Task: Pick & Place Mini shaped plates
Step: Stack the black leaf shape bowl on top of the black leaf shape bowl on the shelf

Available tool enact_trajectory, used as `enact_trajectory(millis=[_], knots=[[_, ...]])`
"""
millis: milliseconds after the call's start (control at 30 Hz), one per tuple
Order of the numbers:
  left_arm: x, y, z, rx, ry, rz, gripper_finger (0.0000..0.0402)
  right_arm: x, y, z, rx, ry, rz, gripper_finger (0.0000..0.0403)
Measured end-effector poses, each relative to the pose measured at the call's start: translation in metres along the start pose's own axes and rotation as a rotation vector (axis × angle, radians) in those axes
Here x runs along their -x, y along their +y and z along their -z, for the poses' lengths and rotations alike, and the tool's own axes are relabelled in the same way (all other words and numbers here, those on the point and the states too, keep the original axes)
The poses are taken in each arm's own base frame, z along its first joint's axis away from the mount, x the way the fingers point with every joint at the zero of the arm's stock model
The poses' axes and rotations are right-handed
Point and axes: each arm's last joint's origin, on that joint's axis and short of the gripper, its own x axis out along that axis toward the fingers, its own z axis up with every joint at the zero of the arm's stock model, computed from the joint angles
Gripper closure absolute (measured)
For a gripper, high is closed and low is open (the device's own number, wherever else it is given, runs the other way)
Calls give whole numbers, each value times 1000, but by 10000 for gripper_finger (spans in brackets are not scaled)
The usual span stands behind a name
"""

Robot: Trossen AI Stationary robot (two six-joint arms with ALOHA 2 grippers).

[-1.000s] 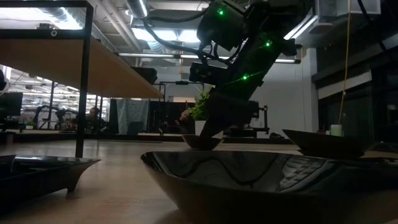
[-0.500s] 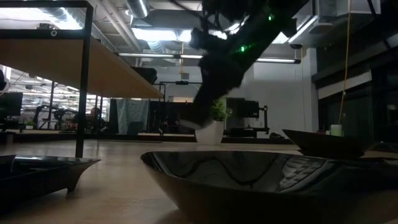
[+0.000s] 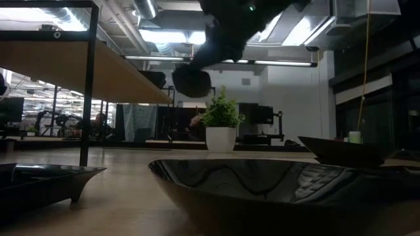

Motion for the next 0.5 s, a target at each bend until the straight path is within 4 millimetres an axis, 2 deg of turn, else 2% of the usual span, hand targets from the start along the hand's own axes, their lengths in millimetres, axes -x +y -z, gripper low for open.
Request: enact_trajectory(millis=[233,500], knots=[[0,0,0,0,1,0,398,8,-3,-29,109,-114,8,402],[0,0,0,0,0,0,398,0,-4,-40,433,-270,-13,402]])
